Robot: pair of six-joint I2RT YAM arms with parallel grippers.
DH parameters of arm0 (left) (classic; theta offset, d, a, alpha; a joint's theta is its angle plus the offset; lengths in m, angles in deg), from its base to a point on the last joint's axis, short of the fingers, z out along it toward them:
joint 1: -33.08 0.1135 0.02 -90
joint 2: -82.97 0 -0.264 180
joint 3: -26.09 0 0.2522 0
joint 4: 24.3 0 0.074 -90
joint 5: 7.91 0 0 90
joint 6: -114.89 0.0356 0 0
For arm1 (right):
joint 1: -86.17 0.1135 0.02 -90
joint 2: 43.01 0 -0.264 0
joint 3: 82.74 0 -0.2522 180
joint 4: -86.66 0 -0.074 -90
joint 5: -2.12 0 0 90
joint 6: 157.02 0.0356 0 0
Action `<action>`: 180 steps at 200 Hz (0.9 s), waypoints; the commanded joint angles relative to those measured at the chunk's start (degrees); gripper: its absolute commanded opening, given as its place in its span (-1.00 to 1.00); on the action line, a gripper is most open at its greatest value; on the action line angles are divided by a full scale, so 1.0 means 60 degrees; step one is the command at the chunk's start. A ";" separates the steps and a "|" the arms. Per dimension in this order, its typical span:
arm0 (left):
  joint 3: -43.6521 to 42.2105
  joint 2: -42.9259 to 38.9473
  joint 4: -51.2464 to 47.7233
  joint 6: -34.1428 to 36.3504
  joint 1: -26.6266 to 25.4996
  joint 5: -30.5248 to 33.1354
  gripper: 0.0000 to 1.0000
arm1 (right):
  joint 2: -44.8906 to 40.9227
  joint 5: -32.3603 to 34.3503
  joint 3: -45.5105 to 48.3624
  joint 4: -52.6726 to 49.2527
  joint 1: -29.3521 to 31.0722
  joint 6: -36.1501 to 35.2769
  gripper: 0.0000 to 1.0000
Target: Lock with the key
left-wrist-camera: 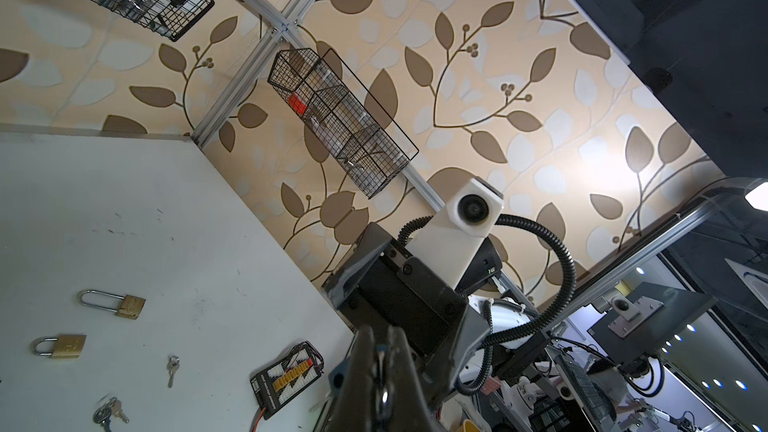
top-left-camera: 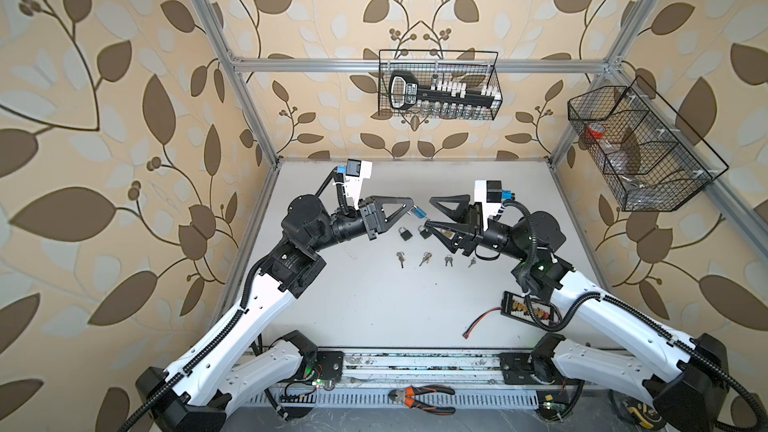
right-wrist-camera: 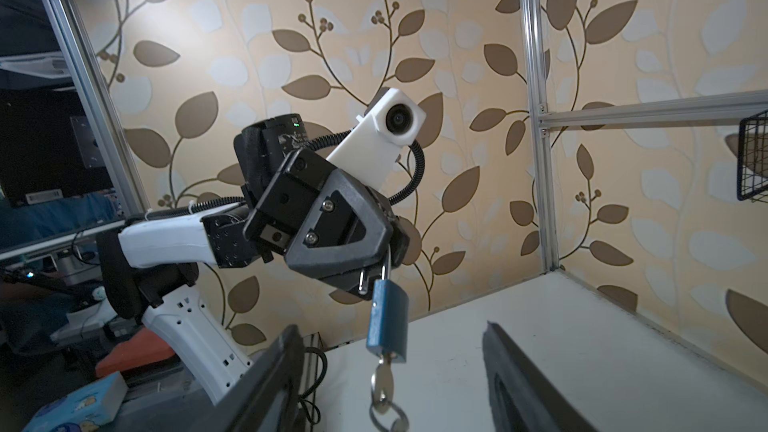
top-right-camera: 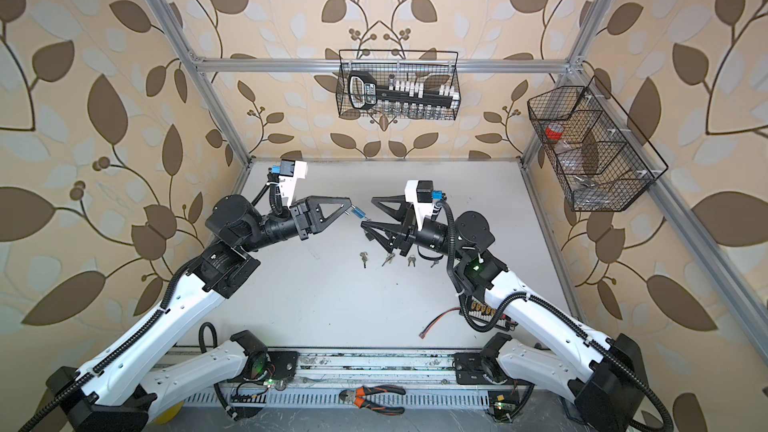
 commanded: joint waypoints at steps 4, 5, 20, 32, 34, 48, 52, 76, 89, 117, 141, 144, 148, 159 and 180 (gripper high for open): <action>0.0136 -0.0247 0.0626 -0.0047 -0.0125 -0.0266 -1.00 | 0.0208 0.0020 -0.0410 -0.0170 0.0095 -0.0387 0.21; 0.0136 -0.0247 0.0627 -0.0045 -0.0125 -0.0266 -1.00 | 0.0212 0.0012 -0.0417 -0.0177 0.0095 -0.0389 0.21; 0.0147 -0.0231 0.0616 -0.0046 -0.0138 -0.0291 -1.00 | 0.0298 -0.0038 -0.0483 -0.0172 0.0095 -0.0404 0.14; 0.0168 -0.0203 0.0588 -0.0041 -0.0152 -0.0304 -1.00 | 0.0321 -0.0047 -0.0510 -0.0106 0.0091 -0.0383 0.11; 0.0166 -0.0203 0.0596 -0.0049 -0.0154 -0.0308 -1.00 | 0.0320 -0.0053 -0.0512 -0.0099 0.0094 -0.0385 0.10; 0.0166 -0.0189 0.0611 -0.0048 -0.0175 -0.0310 -1.00 | 0.0363 -0.0058 -0.0589 -0.0069 0.0095 -0.0390 0.07; 0.0166 -0.0176 0.0613 -0.0047 -0.0182 -0.0302 -1.00 | 0.0377 -0.0067 -0.0611 -0.0078 0.0095 -0.0398 0.05; 0.0166 -0.0171 0.0610 -0.0045 -0.0196 -0.0295 -1.00 | 0.0472 -0.0155 -0.0725 -0.0067 0.0095 -0.0406 -0.03; 0.0166 -0.0170 0.0591 -0.0028 -0.0194 -0.0288 -1.00 | 0.0518 -0.0208 -0.0761 -0.0099 0.0095 -0.0409 -0.08; 0.0166 -0.0192 0.0572 -0.0031 -0.0212 -0.0280 -1.00 | 0.0592 -0.0232 -0.0762 -0.0140 0.0095 -0.0407 -0.12; 0.0180 -0.0189 0.0552 -0.0028 -0.0226 -0.0294 -1.00 | 0.0638 -0.0267 -0.0786 -0.0170 0.0094 -0.0406 -0.14; 0.0180 -0.0189 0.0541 -0.0032 -0.0220 -0.0295 -1.00 | 0.0645 -0.0275 -0.0789 -0.0170 0.0095 -0.0416 -0.14; 0.0180 -0.0187 0.0540 -0.0032 -0.0220 -0.0308 -1.00 | 0.0642 -0.0291 -0.0805 -0.0170 0.0095 -0.0408 -0.17; 0.0191 -0.0202 0.0514 -0.0035 -0.0215 -0.0307 -1.00 | 0.0670 -0.0373 -0.0842 -0.0154 0.0087 -0.0381 -0.25; 0.0199 -0.0289 0.0363 0.0050 -0.0219 -0.0248 -1.00 | 0.0711 -0.0517 -0.0875 -0.0126 0.0095 -0.0310 -0.40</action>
